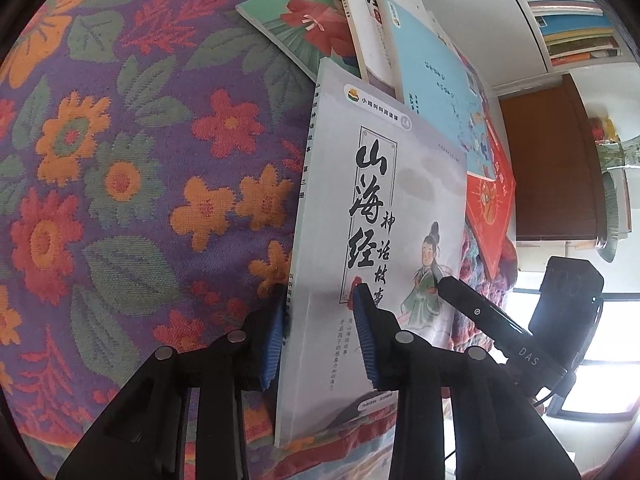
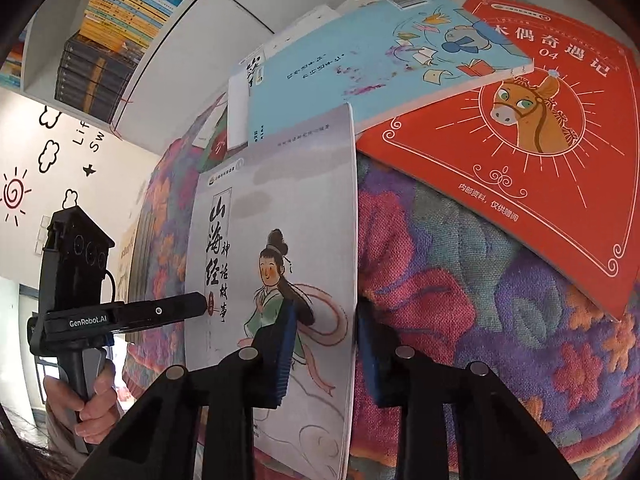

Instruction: Organize books

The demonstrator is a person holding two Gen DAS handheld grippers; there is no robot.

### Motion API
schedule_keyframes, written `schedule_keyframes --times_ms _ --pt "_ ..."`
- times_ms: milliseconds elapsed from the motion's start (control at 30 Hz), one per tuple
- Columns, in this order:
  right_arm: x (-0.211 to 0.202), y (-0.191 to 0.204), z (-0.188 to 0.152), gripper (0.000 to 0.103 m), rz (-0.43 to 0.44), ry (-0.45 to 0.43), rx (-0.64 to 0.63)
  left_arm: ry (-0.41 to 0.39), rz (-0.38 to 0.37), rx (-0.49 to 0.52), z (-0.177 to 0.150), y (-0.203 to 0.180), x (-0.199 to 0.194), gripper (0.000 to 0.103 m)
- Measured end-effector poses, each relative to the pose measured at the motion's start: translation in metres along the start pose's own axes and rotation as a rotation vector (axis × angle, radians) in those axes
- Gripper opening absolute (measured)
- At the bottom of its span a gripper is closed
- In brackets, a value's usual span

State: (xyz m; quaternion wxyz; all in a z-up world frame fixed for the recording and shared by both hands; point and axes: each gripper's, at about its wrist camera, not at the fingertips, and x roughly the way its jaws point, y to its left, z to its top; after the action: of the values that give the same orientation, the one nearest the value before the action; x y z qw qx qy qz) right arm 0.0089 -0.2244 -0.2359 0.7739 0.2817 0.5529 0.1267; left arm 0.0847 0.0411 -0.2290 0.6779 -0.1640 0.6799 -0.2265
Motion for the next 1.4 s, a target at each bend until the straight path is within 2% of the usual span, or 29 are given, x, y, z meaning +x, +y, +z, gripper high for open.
schedule_keyframes --times_ms 200,267,400,567,700,767,933,1400 --pt "-0.001 -0.002 0.001 0.025 -0.004 -0.013 0.056 -0.011 0.025 -0.035 -0.002 -0.006 0.000 0.032" --pt "-0.005 -0.001 0.000 0.024 -0.012 -0.021 0.054 -0.016 0.066 0.003 -0.002 -0.013 -0.002 0.032" --pt "-0.013 0.002 -0.003 0.023 0.033 -0.036 0.051 -0.028 0.116 0.067 -0.007 -0.027 -0.008 0.032" --pt "-0.024 0.021 -0.005 0.023 0.078 -0.065 -0.023 -0.045 0.196 0.142 -0.014 -0.047 -0.013 0.032" --pt "-0.029 0.038 -0.006 0.023 0.102 -0.074 -0.058 -0.055 0.184 0.165 -0.017 -0.056 -0.020 0.034" --pt "-0.031 0.044 -0.008 0.023 0.088 -0.080 -0.071 -0.060 0.194 0.170 -0.018 -0.058 -0.023 0.034" --pt "-0.036 0.048 -0.013 0.023 0.115 -0.078 -0.053 -0.064 0.165 0.157 -0.021 -0.054 -0.032 0.034" --pt "-0.039 0.069 -0.025 0.023 0.121 -0.066 -0.082 -0.096 0.183 0.172 -0.029 -0.050 -0.051 0.035"
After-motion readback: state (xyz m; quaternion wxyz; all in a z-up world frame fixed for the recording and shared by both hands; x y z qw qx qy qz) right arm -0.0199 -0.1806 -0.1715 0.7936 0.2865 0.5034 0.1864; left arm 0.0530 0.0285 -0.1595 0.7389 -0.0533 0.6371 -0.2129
